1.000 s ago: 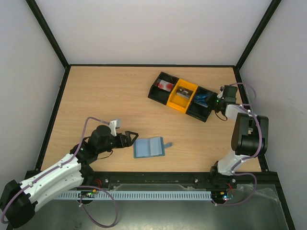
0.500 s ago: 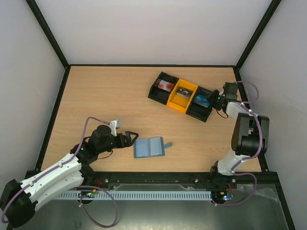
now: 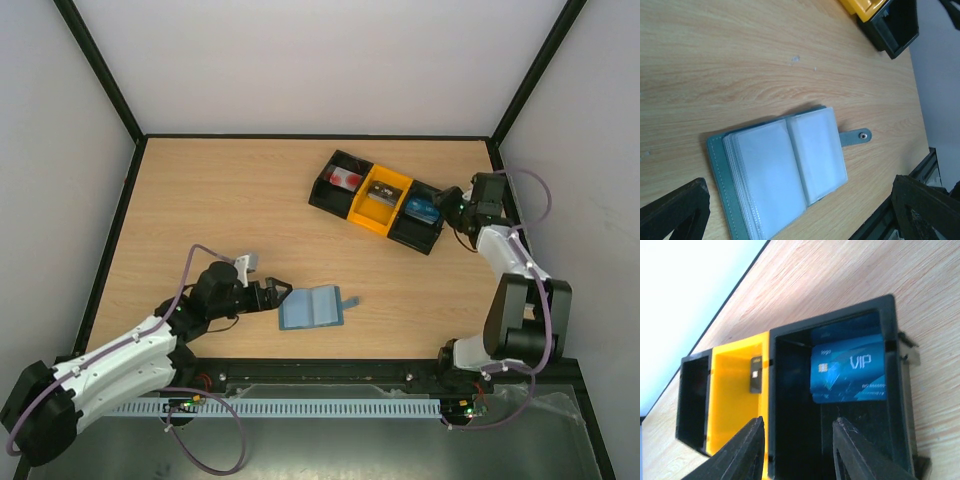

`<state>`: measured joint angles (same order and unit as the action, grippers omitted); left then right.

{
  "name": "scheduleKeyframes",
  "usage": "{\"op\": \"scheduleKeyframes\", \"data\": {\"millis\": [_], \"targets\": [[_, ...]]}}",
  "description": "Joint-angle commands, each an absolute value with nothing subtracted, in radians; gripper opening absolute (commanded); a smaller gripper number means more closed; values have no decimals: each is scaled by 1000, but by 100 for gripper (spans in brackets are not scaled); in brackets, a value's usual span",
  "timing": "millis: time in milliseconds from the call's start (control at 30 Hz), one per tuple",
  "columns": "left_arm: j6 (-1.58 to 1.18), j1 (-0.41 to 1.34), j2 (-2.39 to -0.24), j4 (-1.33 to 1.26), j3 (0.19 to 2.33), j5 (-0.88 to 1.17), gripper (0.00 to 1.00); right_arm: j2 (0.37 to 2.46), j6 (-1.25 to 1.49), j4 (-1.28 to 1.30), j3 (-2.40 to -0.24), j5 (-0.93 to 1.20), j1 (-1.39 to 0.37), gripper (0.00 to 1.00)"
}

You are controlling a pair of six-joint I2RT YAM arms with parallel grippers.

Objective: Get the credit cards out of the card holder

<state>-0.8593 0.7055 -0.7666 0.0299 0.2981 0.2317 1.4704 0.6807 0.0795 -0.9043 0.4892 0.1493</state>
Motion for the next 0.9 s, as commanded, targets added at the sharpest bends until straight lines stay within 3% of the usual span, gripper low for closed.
{"op": "scheduleKeyframes", "data": {"millis": [0,533,867], "targets": [[-878,699,-806,-36,273,296,100,1365,668,144,-853,483,106,38],[-1023,691,-866,-298,179,430,100,1048,816,115,-610,376,-307,37],[-1122,671,-854,-446,99,454,100,1095,975,-39,-506,237,-719,36]]}}
